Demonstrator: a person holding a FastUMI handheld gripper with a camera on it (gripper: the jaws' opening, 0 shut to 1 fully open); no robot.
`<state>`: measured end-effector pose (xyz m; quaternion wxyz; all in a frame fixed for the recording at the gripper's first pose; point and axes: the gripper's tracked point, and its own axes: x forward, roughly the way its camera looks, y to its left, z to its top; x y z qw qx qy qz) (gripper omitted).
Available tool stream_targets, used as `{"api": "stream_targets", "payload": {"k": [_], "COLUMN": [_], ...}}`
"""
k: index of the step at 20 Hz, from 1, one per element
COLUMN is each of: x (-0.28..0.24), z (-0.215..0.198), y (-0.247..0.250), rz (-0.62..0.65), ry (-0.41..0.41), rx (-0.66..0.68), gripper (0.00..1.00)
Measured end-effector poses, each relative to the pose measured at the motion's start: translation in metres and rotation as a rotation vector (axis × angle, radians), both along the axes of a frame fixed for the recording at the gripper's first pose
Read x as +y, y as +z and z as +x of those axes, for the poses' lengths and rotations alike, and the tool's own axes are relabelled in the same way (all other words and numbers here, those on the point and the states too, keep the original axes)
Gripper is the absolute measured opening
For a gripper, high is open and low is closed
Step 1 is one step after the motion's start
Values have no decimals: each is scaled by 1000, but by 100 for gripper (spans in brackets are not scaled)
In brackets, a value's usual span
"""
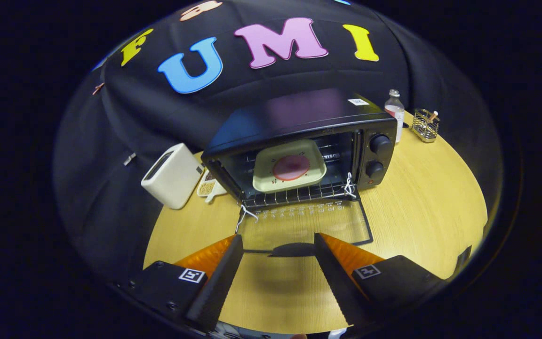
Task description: Open the toaster oven, put the food inside, and close the toaster oven door.
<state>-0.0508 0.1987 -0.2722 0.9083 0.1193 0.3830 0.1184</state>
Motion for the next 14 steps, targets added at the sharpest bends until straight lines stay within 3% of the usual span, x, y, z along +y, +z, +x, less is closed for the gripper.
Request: {"api": "stream_targets", "payload": {"k": [4,7,14], "x": [8,4,-1], "z": [-30,-39,-24], "y": [-26,-58,-111], "rz": [-26,-76,-189], "ry": [48,38,0], "rx": [64,130,201], "gripper": [99,99,99]}}
